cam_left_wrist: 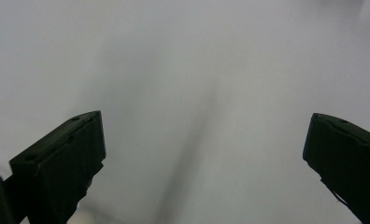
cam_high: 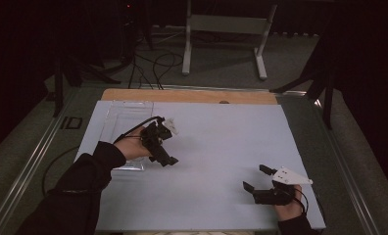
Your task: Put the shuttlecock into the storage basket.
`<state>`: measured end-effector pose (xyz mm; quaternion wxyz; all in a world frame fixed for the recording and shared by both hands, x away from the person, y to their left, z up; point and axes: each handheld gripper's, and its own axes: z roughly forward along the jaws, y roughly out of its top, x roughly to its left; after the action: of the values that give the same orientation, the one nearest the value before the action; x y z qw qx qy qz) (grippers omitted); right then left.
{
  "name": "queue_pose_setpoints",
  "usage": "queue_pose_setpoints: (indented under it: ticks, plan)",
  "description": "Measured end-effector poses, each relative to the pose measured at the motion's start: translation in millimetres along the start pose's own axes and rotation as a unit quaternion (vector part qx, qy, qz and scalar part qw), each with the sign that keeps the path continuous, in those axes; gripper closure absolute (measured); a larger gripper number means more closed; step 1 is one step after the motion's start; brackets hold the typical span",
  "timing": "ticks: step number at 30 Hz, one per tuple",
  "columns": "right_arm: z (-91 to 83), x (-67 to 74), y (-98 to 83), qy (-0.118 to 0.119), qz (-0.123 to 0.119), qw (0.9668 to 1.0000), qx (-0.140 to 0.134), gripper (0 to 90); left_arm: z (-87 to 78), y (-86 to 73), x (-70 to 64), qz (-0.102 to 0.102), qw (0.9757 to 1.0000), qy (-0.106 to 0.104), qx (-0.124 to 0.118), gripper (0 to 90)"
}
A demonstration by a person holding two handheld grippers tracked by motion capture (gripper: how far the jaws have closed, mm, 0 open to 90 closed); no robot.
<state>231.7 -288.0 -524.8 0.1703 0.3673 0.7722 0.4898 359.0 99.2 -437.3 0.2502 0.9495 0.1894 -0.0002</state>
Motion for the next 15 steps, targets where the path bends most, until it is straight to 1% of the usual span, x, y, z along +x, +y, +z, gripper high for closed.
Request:
queue_pose_setpoints:
  ticks: [1, 2, 4, 5, 7, 9, 10, 15]
  plan:
    - [-0.1, -0.1, 0.0, 0.0, -0.001, 1.0, 0.0, 9.7, 1.8, -0.3, -0.7, -0.001, 1.0, 0.0, -0.003, 0.0]
    - [-0.1, -0.1, 0.0, 0.0, -0.001, 1.0, 0.0, 9.7, 3.4, -0.8, -1.7, 0.0, 1.0, 0.007, -0.006, 0.0]
    - [-0.3, -0.2, -0.1, 0.0, -0.001, 1.0, 0.0, 9.7, 6.7, -1.8, -3.4, -0.005, 0.9999, 0.006, -0.015, 0.0]
    - [-0.3, -0.3, -0.1, 0.0, -0.001, 1.0, 0.0, 9.7, 8.0, -2.4, -4.6, -0.004, 0.9997, 0.012, -0.022, 0.0]
    - [-0.4, -0.3, 0.0, 0.0, -0.002, 1.0, -0.001, 9.7, 11.0, -3.7, -7.6, -0.002, 0.9994, 0.017, -0.031, 0.0]
    - [-0.3, -0.2, 0.1, 0.0, -0.001, 1.0, -0.001, 9.7, 13.6, -5.1, -10.4, 0.004, 0.9992, 0.018, -0.037, 0.0]
    - [-0.2, -0.1, 0.0, 0.0, -0.001, 1.0, -0.001, 9.7, 14.9, -5.9, -12.2, 0.008, 0.9989, 0.024, -0.041, 0.0]
    - [-0.2, 0.0, 0.1, 0.001, -0.001, 1.0, -0.001, 9.7, 20.9, -10.8, -17.9, 0.003, 0.9974, 0.015, -0.071, 0.0]
